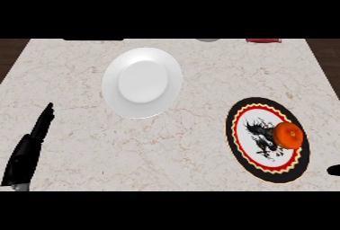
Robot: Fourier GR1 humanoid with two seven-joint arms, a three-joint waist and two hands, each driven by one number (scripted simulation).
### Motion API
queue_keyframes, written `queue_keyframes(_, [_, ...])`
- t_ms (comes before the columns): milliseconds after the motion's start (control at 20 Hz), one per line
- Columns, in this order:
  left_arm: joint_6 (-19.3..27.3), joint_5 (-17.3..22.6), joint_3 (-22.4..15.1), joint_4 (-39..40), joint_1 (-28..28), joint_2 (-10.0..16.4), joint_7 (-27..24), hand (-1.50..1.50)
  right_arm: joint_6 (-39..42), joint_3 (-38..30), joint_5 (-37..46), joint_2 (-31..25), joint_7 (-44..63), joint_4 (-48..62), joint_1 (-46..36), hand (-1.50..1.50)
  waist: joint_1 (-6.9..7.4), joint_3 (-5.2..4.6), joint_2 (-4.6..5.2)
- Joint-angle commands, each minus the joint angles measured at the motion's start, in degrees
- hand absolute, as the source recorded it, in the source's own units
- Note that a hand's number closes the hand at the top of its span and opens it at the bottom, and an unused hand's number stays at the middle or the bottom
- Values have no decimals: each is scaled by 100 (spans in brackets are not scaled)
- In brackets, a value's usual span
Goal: Pick the squash from the plate and place it in the plate
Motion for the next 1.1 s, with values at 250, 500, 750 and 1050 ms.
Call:
queue_keyframes(250, [-172, -92, 168, -24, 103, -137, -55, 0, 881, 711, 1088, 258, -337, 1576, -1101, -150, 22, 2, -1])
queue_keyframes(500, [-199, -422, 266, -70, -40, -306, 89, 0, 1310, 482, 1509, 507, -683, 2121, -1310, -150, -19, 0, -6])
queue_keyframes(750, [-393, -364, 437, -206, 466, -362, -276, 0, 1374, 718, 1926, 879, -804, 2080, -1154, -150, -17, 0, -13])
queue_keyframes(1050, [-589, -574, 634, -424, 278, -473, 155, 0, 1922, 319, 2300, 887, -1162, 2978, -1596, -150, -23, 1, -9])
